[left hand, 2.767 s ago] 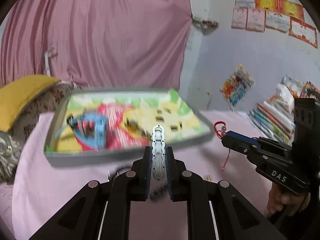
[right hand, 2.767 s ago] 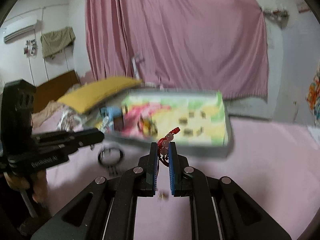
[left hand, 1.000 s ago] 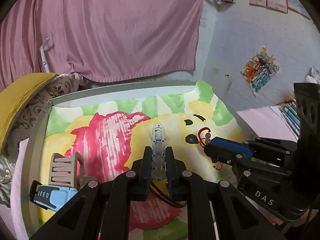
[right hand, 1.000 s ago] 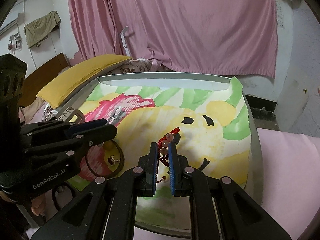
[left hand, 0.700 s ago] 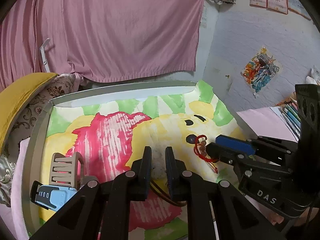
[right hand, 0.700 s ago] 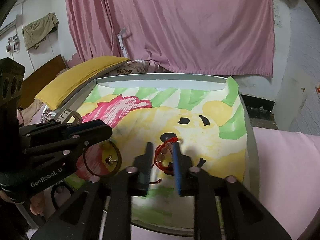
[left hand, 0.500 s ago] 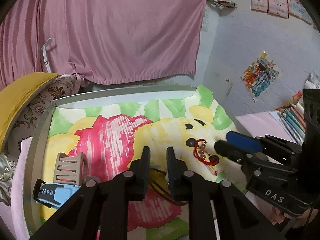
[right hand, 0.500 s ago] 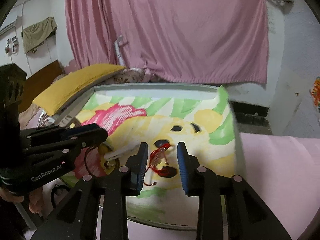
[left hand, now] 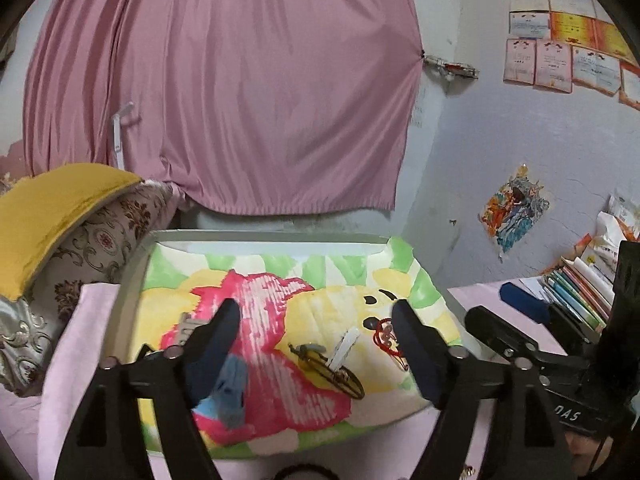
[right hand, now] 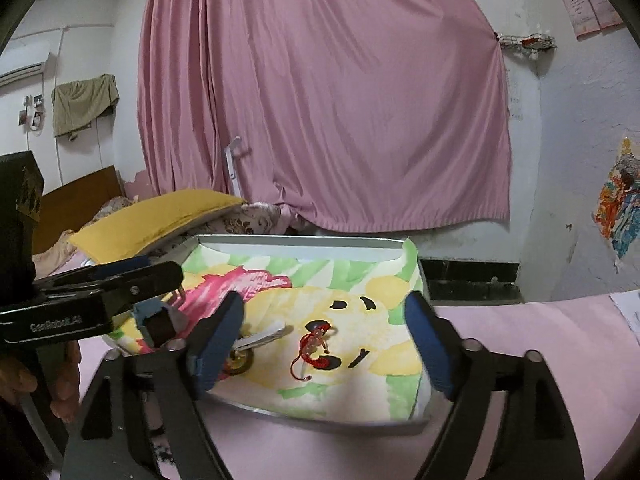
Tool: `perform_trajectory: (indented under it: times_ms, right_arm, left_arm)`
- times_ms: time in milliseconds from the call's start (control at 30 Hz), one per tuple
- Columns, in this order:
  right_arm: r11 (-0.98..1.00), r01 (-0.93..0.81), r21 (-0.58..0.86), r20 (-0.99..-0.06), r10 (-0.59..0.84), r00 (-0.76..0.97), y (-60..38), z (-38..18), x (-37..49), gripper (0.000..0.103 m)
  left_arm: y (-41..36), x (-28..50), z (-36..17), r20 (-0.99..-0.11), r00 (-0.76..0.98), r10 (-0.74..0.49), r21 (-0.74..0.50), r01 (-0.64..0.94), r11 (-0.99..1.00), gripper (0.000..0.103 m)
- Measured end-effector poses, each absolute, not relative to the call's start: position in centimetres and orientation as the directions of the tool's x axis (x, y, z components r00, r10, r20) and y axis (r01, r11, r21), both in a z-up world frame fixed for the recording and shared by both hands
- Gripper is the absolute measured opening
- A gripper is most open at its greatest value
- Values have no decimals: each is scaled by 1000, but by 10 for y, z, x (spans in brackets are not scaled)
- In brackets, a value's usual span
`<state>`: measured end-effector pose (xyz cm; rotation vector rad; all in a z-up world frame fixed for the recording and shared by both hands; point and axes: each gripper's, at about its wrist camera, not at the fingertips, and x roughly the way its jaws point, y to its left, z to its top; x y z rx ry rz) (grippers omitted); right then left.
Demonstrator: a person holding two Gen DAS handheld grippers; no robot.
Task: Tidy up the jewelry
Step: 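Lower both bracelets into the tray and open both tools, then move both tools back to the remaining jewelry beside the tray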
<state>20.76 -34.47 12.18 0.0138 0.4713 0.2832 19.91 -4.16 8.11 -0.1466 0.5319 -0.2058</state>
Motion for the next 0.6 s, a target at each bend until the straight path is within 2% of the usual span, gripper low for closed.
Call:
perform_trajectory:
  times_ms: [100, 233, 400, 600]
  right_arm:
    - [963, -264, 61, -411, 265, 872, -348, 128, 190, 93]
    - [962, -267, 61, -380, 269, 885, -355, 135, 168, 101]
    - [961, -275, 42, -352, 272, 896, -360, 138, 143, 101]
    - [950, -311, 22, -389, 295, 873, -357, 136, 118, 101]
  left_arm:
    - [-41, 182, 85, -451, 867, -211, -165, 151, 975, 93]
    - [-37, 158, 88, -406, 892, -200, -149, 151, 977, 102]
    - [-34, 133, 86, -373, 913, -164, -105, 134, 985, 102]
    - [-31, 107, 77, -396, 900, -182, -112, 150, 982, 102]
